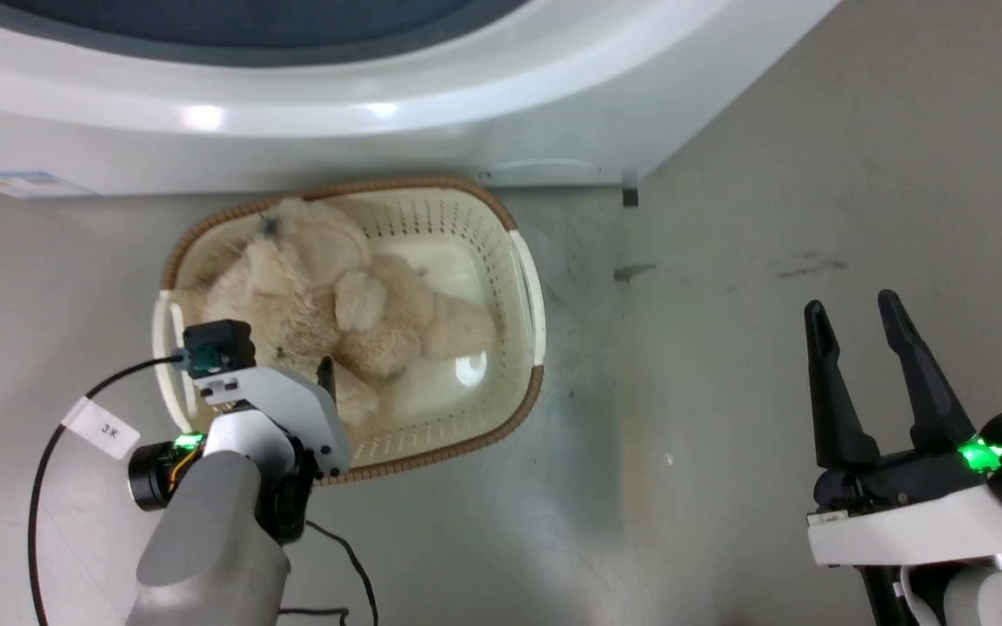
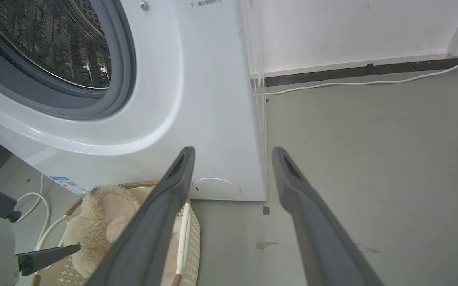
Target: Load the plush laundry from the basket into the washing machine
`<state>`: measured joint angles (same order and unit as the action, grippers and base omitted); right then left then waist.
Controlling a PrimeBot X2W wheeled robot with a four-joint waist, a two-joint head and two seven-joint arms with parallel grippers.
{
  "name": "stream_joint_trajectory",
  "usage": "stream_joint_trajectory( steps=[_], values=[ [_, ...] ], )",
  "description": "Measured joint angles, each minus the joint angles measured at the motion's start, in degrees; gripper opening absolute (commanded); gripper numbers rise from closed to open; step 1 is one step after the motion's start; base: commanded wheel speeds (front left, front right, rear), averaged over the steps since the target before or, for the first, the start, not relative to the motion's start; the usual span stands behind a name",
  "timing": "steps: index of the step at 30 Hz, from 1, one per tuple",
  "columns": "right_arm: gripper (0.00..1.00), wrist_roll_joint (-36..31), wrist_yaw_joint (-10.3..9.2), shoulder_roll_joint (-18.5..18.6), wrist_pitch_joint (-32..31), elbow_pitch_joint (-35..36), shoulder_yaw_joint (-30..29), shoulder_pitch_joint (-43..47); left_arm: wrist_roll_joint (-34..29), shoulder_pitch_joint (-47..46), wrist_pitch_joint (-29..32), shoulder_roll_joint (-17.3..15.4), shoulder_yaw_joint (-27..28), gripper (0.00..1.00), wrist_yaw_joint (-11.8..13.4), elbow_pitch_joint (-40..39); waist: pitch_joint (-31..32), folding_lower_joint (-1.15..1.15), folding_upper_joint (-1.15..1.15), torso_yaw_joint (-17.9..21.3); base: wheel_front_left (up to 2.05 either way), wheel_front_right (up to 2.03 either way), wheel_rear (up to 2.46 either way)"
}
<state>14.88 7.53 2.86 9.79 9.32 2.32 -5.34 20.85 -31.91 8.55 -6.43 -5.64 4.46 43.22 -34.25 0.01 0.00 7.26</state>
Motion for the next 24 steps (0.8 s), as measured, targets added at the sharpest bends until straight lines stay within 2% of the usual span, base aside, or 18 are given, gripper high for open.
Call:
stream_joint_trajectory(
  steps=[12,24],
  values=[
    [1.00,2.9,0.00,0.0,1.5,1.7,1.0,-0.2,6.6,-6.1,-2.1,-0.3,2.7,1.00,1.8,6.1,-7.3,0.00,0.00,2.0,0.00,0.00,0.00],
    [1.00,5.7,0.00,0.0,2.9,3.4,1.8,-1.2,8.6,-12.5,-3.5,-2.4,1.4,1.00,3.3,12.8,-13.6,-0.01,0.00,3.7,0.00,0.00,0.00]
  ],
)
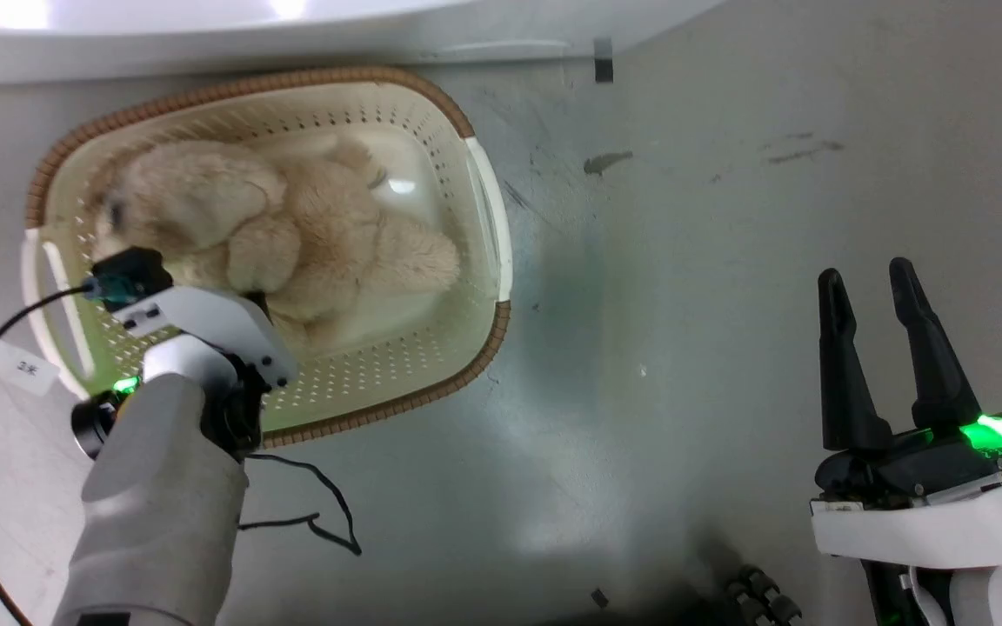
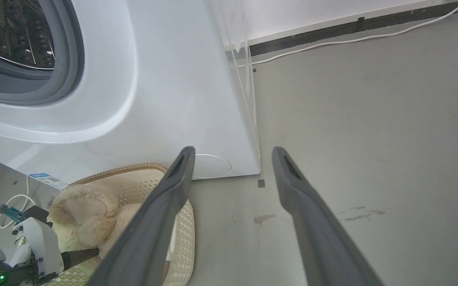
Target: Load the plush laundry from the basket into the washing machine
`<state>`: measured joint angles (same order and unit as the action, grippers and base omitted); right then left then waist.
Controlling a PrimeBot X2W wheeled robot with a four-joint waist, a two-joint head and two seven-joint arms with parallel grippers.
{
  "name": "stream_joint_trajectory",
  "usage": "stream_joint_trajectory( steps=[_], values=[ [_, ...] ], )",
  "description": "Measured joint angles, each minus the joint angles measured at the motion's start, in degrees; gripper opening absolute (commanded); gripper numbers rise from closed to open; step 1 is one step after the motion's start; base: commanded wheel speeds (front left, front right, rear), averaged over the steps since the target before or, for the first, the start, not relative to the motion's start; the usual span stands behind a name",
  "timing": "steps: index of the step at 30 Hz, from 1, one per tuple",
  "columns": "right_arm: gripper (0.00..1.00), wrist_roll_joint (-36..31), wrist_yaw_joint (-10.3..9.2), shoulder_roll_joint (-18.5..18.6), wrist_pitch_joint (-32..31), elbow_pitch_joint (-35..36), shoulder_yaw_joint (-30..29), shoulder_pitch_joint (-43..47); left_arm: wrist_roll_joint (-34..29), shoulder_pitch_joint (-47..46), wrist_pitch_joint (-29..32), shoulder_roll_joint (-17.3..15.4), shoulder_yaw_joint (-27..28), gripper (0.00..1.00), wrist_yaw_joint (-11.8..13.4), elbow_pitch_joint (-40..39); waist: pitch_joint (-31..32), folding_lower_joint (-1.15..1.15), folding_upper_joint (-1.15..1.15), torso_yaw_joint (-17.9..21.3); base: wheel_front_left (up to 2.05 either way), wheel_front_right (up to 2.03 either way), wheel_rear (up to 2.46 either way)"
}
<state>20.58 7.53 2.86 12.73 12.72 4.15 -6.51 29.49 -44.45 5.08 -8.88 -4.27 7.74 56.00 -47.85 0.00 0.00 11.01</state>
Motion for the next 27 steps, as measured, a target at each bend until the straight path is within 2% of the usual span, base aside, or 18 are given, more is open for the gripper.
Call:
stream_joint_trajectory(
  steps=[3,4,5,9,15,27],
  values=[
    [1.00,0.8,0.00,0.0,0.3,0.4,0.3,-0.1,0.5,-1.6,-1.7,-0.5,-0.4,1.00,0.2,1.1,-1.5,0.00,0.00,0.4,0.00,0.00,0.00],
    [1.00,1.0,0.00,0.0,0.4,0.5,0.4,-0.1,0.8,-2.2,-2.2,-0.5,-0.5,0.86,0.2,1.5,-2.0,0.00,0.00,0.5,0.00,0.00,0.00],
    [1.00,1.3,0.00,0.0,0.5,0.6,0.5,-0.2,1.0,-2.9,-2.8,-0.6,-0.6,0.00,0.2,1.8,-2.4,0.00,0.00,0.6,0.00,0.00,0.00],
    [1.00,2.1,0.00,0.0,1.0,0.8,0.8,-0.6,2.1,-5.0,-3.4,-0.8,-1.0,0.00,0.1,4.0,-4.2,0.00,0.00,1.0,0.00,0.00,0.00],
    [1.00,3.9,0.00,0.0,1.8,1.2,1.5,-1.7,4.9,-8.1,-6.2,-0.7,-1.8,0.00,-2.4,7.8,-6.7,0.01,0.00,1.3,0.00,0.00,0.00],
    [1.00,4.1,0.00,0.0,2.0,-1.1,1.9,-3.5,5.5,-8.0,-9.9,1.7,-3.1,0.00,-6.9,8.8,-2.5,0.00,0.00,-0.2,0.00,0.00,0.00]
  ],
)
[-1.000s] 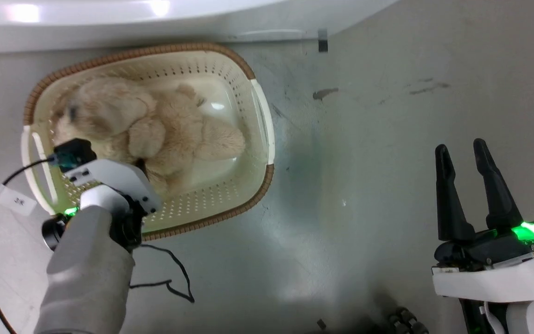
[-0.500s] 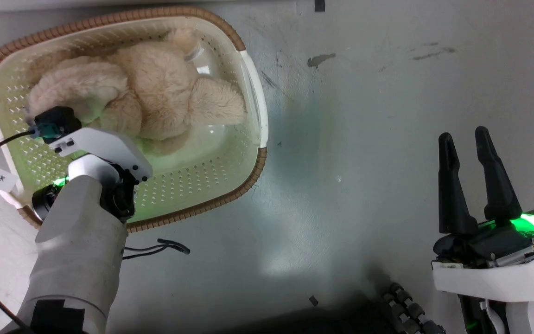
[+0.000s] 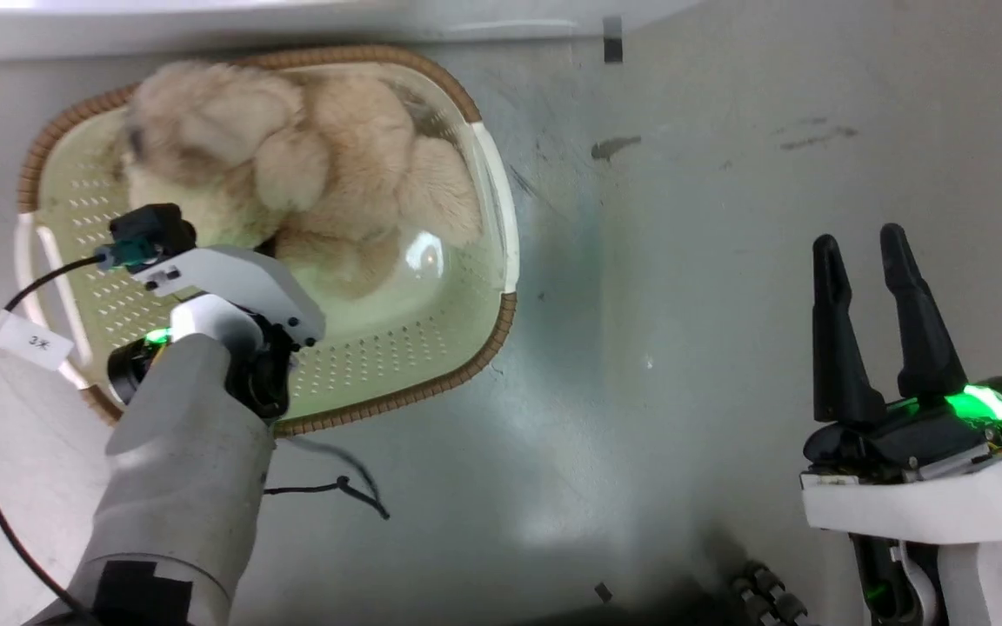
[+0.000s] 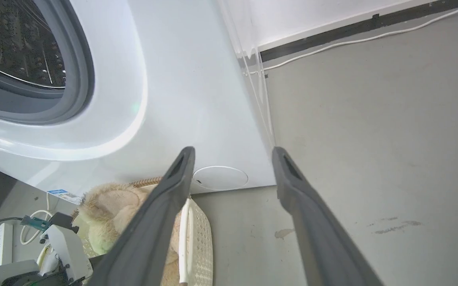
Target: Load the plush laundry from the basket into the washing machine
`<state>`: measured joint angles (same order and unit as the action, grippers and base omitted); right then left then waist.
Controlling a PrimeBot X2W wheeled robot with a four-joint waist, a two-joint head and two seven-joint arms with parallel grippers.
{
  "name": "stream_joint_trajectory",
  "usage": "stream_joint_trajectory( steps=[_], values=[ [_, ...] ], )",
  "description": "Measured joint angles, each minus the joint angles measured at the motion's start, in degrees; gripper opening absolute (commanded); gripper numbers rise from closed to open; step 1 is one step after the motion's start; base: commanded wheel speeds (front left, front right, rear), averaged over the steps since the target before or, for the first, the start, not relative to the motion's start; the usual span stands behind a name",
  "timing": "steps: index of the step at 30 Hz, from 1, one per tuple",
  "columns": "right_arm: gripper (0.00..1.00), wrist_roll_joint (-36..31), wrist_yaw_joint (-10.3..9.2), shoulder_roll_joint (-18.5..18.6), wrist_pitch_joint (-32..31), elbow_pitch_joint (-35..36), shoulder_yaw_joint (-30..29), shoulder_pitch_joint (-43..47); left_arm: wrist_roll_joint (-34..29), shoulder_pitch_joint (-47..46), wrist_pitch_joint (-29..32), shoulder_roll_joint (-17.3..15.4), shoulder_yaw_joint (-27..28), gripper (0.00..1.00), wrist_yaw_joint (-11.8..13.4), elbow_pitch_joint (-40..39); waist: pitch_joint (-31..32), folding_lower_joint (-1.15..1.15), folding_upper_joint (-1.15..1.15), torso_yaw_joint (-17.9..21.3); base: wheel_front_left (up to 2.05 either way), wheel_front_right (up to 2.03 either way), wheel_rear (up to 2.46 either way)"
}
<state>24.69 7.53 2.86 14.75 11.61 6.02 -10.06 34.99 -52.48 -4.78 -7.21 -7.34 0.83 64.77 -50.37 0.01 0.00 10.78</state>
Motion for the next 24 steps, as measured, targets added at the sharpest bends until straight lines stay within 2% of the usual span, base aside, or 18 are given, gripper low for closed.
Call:
stream_joint_trajectory(
  steps=[16,24],
  values=[
    [1.00,-1.1,0.00,0.0,0.0,-7.6,-0.9,-1.0,-0.7,5.4,-5.1,3.0,-5.1,0.00,-5.5,0.1,13.1,-0.01,0.00,-3.5,0.00,0.00,0.00],
    [1.00,-1.8,0.00,0.0,0.0,-11.3,-1.6,0.4,-1.0,11.5,-8.0,3.9,-7.8,0.00,-7.1,-3.4,21.8,-0.02,0.00,-6.3,0.00,0.00,0.00]
  ],
)
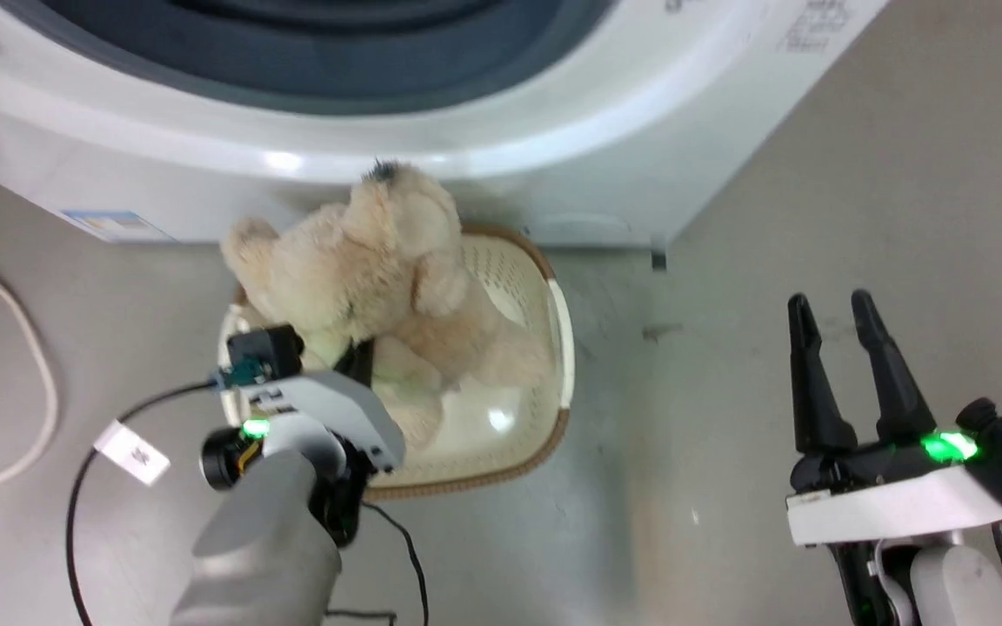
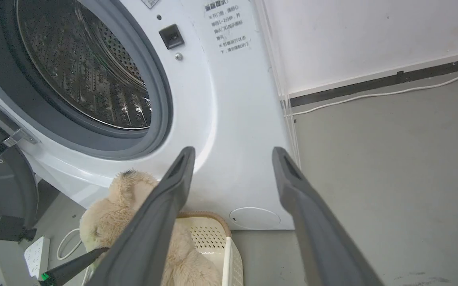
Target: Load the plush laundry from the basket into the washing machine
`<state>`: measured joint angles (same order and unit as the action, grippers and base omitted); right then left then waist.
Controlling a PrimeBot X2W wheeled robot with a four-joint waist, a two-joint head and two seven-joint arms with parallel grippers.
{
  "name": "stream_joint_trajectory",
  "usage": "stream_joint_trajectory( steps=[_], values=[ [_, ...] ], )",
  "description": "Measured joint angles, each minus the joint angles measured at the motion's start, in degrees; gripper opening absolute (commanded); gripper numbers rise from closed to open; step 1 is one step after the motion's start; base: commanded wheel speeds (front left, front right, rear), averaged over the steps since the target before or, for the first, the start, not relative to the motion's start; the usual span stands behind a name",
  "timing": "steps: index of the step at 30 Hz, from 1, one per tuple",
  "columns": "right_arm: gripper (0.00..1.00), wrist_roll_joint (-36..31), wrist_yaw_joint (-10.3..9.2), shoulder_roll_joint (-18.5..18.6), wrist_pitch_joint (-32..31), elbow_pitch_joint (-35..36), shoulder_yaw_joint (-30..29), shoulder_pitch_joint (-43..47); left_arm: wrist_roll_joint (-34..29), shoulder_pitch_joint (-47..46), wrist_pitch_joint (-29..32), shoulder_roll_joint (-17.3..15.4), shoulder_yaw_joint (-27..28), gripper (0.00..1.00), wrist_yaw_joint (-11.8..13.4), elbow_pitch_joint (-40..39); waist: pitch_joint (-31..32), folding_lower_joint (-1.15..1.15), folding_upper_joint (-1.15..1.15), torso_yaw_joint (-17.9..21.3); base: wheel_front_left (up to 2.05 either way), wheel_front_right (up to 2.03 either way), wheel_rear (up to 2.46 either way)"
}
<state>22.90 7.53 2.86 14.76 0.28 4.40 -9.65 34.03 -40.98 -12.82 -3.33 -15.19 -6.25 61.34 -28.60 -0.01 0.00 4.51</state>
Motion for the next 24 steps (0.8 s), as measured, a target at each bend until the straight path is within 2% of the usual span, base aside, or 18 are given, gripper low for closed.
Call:
stream_joint_trajectory(
  steps=[9,16,24],
  values=[
    [1.00,-0.9,0.00,0.0,0.0,-3.4,-0.7,4.3,1.4,7.4,-1.0,0.4,-1.6,0.00,-0.4,-7.6,10.0,-0.01,0.00,-3.2,0.00,0.00,0.00],
    [1.00,-0.9,0.00,0.0,0.0,-4.6,-1.0,7.6,1.4,13.2,-1.4,0.3,-2.1,0.00,2.8,-17.2,16.9,-0.01,0.00,-5.1,0.00,0.00,0.00],
    [1.00,-0.8,0.00,0.0,0.0,-4.9,-1.3,9.9,-1.4,20.3,-1.5,-1.0,-0.9,0.00,7.3,-33.2,22.0,0.00,0.00,-5.9,0.00,0.00,0.00]
  ],
)
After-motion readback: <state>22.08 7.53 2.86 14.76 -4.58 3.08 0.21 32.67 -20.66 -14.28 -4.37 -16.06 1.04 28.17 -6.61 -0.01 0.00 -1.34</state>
